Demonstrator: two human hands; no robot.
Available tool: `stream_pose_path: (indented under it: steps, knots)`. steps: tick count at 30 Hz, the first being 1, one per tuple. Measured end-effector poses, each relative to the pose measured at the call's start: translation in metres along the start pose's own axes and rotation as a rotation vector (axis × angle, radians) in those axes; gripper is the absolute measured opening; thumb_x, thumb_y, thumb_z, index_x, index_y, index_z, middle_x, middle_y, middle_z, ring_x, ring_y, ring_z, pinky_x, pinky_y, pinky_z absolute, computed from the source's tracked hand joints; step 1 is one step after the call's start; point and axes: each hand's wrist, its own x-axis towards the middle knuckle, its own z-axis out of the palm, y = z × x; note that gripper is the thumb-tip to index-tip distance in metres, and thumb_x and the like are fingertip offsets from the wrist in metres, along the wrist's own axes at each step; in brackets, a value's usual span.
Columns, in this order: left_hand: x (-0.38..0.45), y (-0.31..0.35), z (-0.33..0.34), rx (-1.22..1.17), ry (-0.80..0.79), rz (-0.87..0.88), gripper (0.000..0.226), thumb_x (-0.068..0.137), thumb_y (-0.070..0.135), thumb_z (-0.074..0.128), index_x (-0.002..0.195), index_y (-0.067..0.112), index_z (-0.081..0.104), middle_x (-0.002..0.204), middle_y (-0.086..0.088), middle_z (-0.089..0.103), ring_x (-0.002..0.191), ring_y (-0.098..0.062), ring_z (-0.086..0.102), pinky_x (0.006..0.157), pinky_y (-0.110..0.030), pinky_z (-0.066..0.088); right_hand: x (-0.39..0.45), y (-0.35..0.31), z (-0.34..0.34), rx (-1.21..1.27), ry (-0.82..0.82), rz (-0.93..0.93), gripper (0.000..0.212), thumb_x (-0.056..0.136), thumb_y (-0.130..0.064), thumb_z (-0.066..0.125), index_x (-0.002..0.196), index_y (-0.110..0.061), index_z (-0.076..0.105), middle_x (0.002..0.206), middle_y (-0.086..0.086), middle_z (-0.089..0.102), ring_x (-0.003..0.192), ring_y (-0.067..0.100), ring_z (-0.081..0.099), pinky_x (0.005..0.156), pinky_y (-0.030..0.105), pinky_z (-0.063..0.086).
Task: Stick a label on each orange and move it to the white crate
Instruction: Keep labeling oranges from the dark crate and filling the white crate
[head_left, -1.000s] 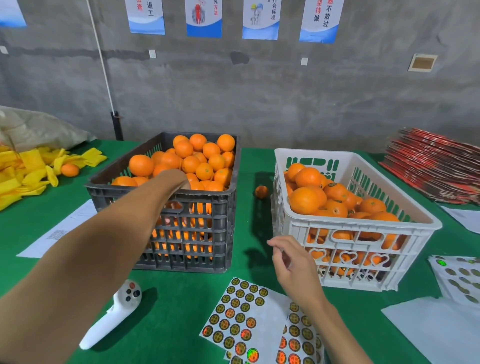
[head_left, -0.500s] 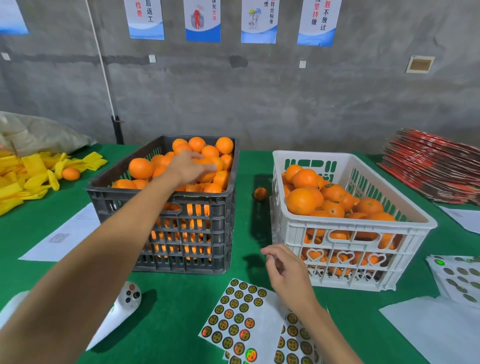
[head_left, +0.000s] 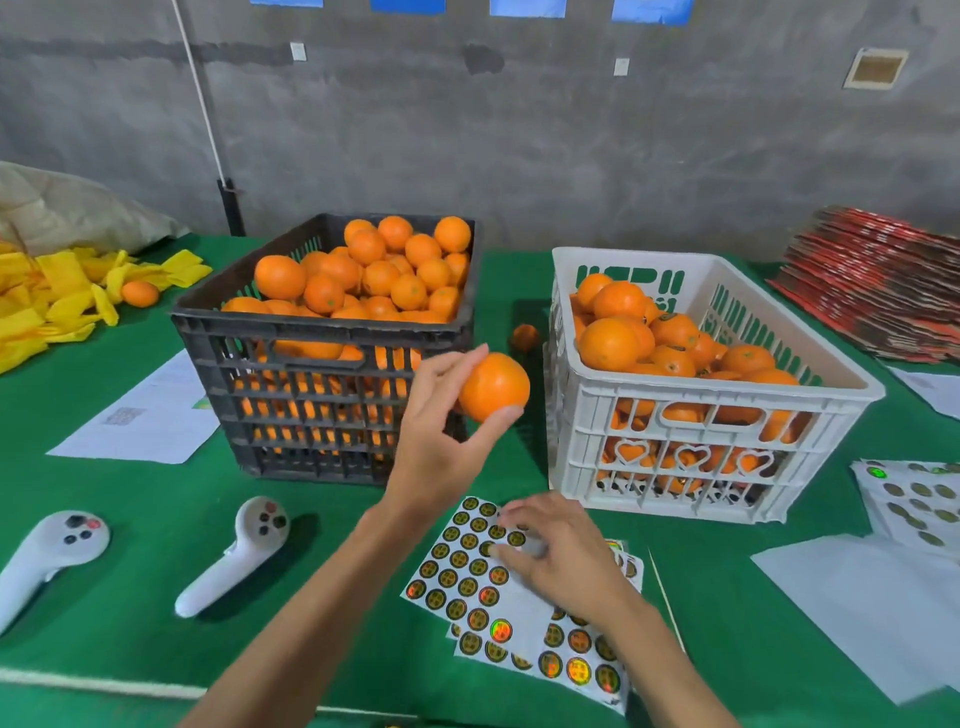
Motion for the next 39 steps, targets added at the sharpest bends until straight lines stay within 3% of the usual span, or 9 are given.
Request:
stream_pose_path:
  steps: [5, 9, 12, 15, 18, 22, 27, 33, 39]
  knots:
    - [-0.054, -0.032, 0.022, -0.126, -0.086, -0.305, 0.056, 0.090, 0.046, 0.075, 0.141, 0.037, 0.055, 0.131, 0.015, 0.049, 0.119, -0.006, 0.057, 0.092, -0.017, 0.051, -0.001, 0.020, 0.006, -0.152, -0.094, -0.039, 0.045, 0.097, -0.063, 0.052, 0.125, -0.033, 0.070, 0.142, -0.018, 0.057, 0.129, 0.009, 0.044, 0.109, 0.029, 0.030]
    - [-0.082, -0.052, 0.041, -0.145, -0.118, -0.580, 0.050, 0.095, 0.042, 0.071, 0.140, 0.041, 0.049, 0.131, 0.014, 0.048, 0.106, 0.015, 0.055, 0.080, -0.004, 0.048, 0.014, 0.029, 0.003, -0.237, -0.039, -0.046, 0.030, 0.103, -0.046, 0.054, 0.120, -0.031, 0.074, 0.131, -0.015, 0.064, 0.115, 0.013, 0.050, 0.094, 0.029, 0.038]
    - [-0.097, -0.062, 0.054, -0.153, -0.208, -0.666, 0.051, 0.099, 0.045, 0.066, 0.145, 0.034, 0.046, 0.135, 0.009, 0.045, 0.107, 0.015, 0.055, 0.079, -0.002, 0.046, 0.014, 0.029, 0.006, -0.202, -0.013, -0.011, 0.024, 0.104, -0.035, 0.054, 0.115, -0.028, 0.074, 0.118, -0.014, 0.067, 0.101, 0.012, 0.052, 0.088, 0.028, 0.042]
    - [-0.094, -0.071, 0.061, -0.081, -0.269, -0.672, 0.054, 0.103, 0.048, 0.057, 0.150, 0.028, 0.040, 0.137, 0.003, 0.041, 0.108, 0.003, 0.055, 0.092, -0.014, 0.040, 0.002, 0.031, 0.007, -0.053, -0.019, 0.060, 0.025, 0.103, -0.041, 0.054, 0.114, -0.030, 0.073, 0.121, -0.017, 0.065, 0.109, 0.004, 0.051, 0.098, 0.030, 0.045]
    - [-0.088, -0.077, 0.069, -0.030, -0.320, -0.626, 0.056, 0.105, 0.051, 0.049, 0.153, 0.027, 0.034, 0.138, 0.001, 0.036, 0.110, -0.009, 0.054, 0.103, -0.032, 0.043, -0.014, 0.033, 0.003, 0.101, -0.097, 0.112, 0.047, 0.094, -0.067, 0.057, 0.128, -0.036, 0.067, 0.141, -0.023, 0.053, 0.132, -0.003, 0.044, 0.115, 0.026, 0.033]
    - [-0.083, -0.088, 0.078, 0.022, -0.345, -0.561, 0.060, 0.103, 0.055, 0.045, 0.155, 0.028, 0.031, 0.143, 0.004, 0.031, 0.121, -0.019, 0.054, 0.106, -0.037, 0.044, -0.024, 0.033, -0.002, 0.099, -0.147, 0.137, 0.070, 0.080, -0.082, 0.059, 0.137, -0.041, 0.062, 0.151, -0.028, 0.041, 0.140, -0.004, 0.033, 0.120, 0.028, 0.022]
    - [-0.084, -0.097, 0.081, 0.072, -0.332, -0.513, 0.056, 0.105, 0.046, 0.049, 0.155, 0.029, 0.031, 0.148, 0.004, 0.028, 0.133, -0.022, 0.046, 0.112, -0.040, 0.041, -0.016, 0.025, 0.003, 0.003, -0.040, 0.096, 0.060, 0.084, -0.076, 0.060, 0.131, -0.039, 0.067, 0.146, -0.027, 0.047, 0.137, -0.002, 0.037, 0.118, 0.028, 0.025]
    - [-0.080, -0.104, 0.081, 0.253, -0.393, -0.451, 0.058, 0.107, 0.049, 0.044, 0.158, 0.029, 0.027, 0.150, 0.005, 0.024, 0.138, -0.021, 0.035, 0.111, -0.044, 0.042, -0.012, 0.016, 0.010, -0.128, -0.085, 0.019, 0.050, 0.095, -0.065, 0.053, 0.134, -0.036, 0.066, 0.146, -0.018, 0.050, 0.133, 0.006, 0.041, 0.113, 0.025, 0.027]
    - [-0.082, -0.106, 0.082, 0.303, -0.372, -0.441, 0.060, 0.106, 0.050, 0.046, 0.158, 0.028, 0.027, 0.152, 0.005, 0.027, 0.137, -0.019, 0.038, 0.108, -0.041, 0.043, -0.019, 0.008, 0.012, -0.077, 0.014, -0.071, 0.029, 0.099, -0.043, 0.061, 0.123, -0.032, 0.074, 0.124, -0.017, 0.059, 0.102, 0.008, 0.051, 0.095, 0.028, 0.040]
